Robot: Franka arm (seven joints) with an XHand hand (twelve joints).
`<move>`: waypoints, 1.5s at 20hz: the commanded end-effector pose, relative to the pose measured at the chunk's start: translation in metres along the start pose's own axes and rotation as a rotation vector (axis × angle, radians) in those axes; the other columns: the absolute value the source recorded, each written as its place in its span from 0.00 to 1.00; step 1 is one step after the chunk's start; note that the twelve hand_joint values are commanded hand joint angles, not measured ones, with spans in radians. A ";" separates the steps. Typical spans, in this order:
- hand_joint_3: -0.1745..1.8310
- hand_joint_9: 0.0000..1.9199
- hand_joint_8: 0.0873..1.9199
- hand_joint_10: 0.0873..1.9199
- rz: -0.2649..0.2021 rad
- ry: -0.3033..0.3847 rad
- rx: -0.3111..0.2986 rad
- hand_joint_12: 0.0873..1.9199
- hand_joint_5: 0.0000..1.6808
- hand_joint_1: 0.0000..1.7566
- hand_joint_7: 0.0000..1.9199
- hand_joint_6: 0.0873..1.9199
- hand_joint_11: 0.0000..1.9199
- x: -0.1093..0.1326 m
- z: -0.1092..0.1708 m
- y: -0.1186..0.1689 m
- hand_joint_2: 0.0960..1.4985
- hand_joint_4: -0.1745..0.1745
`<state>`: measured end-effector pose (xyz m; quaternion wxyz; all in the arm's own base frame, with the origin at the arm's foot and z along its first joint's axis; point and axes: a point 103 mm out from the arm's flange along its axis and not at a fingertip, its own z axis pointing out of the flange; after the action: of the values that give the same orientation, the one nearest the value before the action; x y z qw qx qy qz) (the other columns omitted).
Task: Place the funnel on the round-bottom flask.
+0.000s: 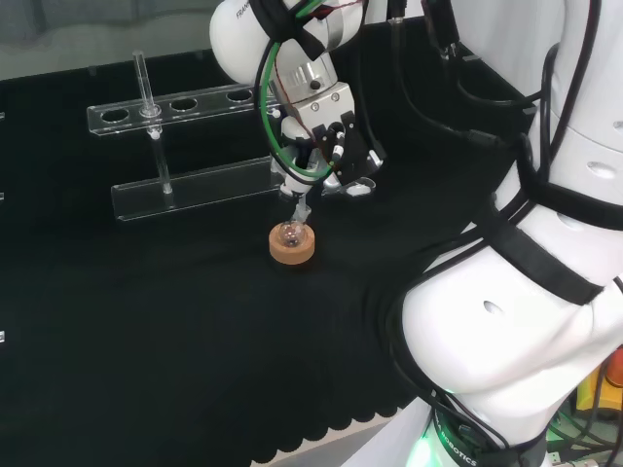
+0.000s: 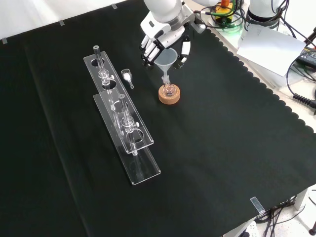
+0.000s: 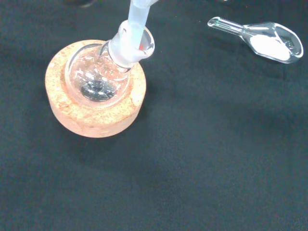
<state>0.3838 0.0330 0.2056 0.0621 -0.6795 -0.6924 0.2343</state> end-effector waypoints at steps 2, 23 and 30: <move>0.40 0.42 0.34 0.27 -0.013 0.002 -0.002 0.64 0.32 0.44 0.19 0.35 0.29 0.004 0.000 -0.002 0.56 0.32; 0.40 0.42 0.34 0.27 -0.019 -0.020 -0.001 0.64 0.31 0.44 0.19 0.35 0.29 0.021 -0.005 -0.004 0.56 0.31; 0.40 0.41 0.34 0.27 -0.021 -0.020 0.007 0.64 0.31 0.44 0.18 0.34 0.29 0.021 -0.003 -0.002 0.56 0.31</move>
<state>0.3813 0.0546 0.2054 0.0582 -0.6700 -0.6993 0.2423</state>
